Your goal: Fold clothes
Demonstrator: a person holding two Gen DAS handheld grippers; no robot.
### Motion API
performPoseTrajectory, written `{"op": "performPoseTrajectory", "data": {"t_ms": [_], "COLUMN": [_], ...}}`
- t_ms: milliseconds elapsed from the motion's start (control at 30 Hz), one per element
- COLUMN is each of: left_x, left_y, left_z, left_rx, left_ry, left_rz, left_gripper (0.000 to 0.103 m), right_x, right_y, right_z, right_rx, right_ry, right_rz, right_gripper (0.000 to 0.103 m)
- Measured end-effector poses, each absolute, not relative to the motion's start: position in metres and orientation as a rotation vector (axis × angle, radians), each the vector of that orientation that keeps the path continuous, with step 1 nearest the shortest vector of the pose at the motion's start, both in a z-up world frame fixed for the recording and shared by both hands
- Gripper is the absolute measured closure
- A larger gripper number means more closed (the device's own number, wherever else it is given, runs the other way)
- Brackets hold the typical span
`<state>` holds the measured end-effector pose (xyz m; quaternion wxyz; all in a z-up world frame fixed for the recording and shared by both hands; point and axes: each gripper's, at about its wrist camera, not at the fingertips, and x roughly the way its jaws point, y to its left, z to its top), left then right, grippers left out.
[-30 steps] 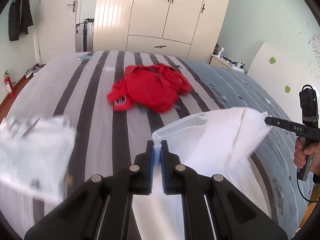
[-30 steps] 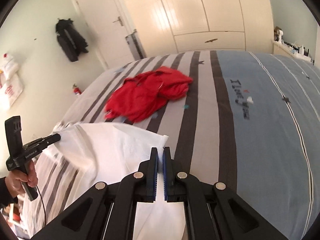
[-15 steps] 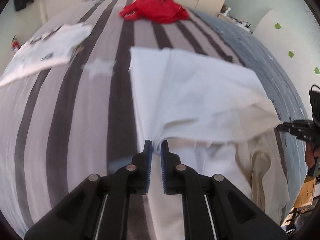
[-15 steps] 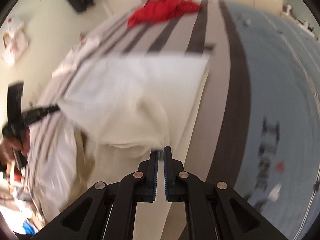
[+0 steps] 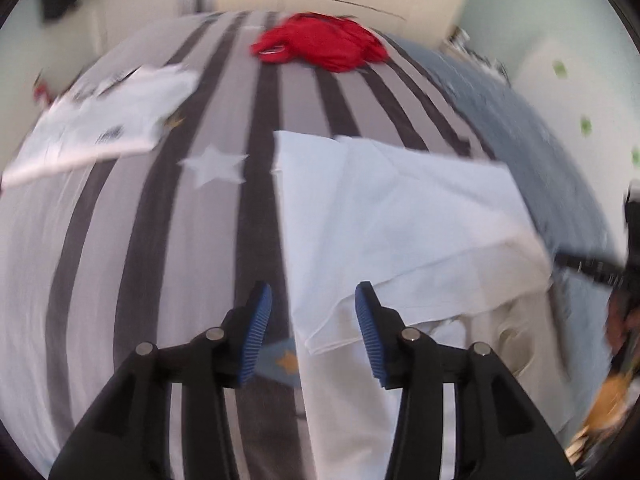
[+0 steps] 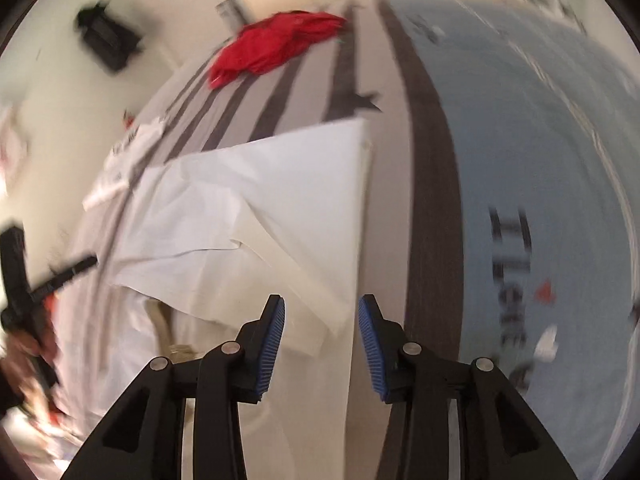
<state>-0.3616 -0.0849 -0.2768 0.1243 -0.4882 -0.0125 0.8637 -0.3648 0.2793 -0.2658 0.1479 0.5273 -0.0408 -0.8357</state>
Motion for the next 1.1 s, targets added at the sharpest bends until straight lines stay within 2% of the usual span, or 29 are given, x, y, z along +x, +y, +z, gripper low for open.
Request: {"op": "performPoseTrajectory", "data": {"t_ms": [133, 200, 233, 267, 333, 533, 767, 867, 1100], "left_x": [-0.364, -0.364, -0.364, -0.363, -0.361, -0.349, -0.347, -0.343, -0.337], "left_y": [-0.07, -0.068, -0.066, -0.065, -0.067, -0.095, -0.101, -0.101, -0.105], "left_z": [-0.296, -0.3, -0.301, -0.301, -0.3, -0.274, -0.308, -0.311, -0.305], "left_rx": [-1.446, -1.44, -1.438, -1.439, -1.429, -1.394, -1.524, -1.526, -1.568], "left_ry": [0.068, 0.087, 0.101, 0.118, 0.092, -0.027, 0.016, 0.006, -0.037], "left_rz": [2.496, 2.509, 2.508, 2.51, 2.5, 2.524, 2.445, 2.451, 2.41], "left_gripper": [0.063, 0.078, 0.098, 0.102, 0.103, 0.103, 0.103, 0.103, 0.1], "right_x": [-0.367, -0.368, -0.37, -0.371, -0.374, -0.367, -0.357, -0.354, -0.346], "right_y": [0.256, 0.257, 0.258, 0.259, 0.261, 0.27, 0.281, 0.277, 0.276], "right_z": [-0.277, -0.283, -0.286, -0.29, -0.293, -0.271, -0.299, -0.305, -0.298], "right_rx": [1.502, 1.518, 1.52, 1.522, 1.525, 1.463, 1.566, 1.567, 1.569], "right_ry": [0.059, 0.07, 0.055, 0.039, 0.027, -0.036, 0.016, 0.072, 0.043], "right_rz": [-2.402, -2.406, -2.406, -2.406, -2.406, -2.406, -2.345, -2.33, -2.209], "right_gripper": [0.068, 0.068, 0.069, 0.071, 0.102, 0.102, 0.102, 0.102, 0.1]}}
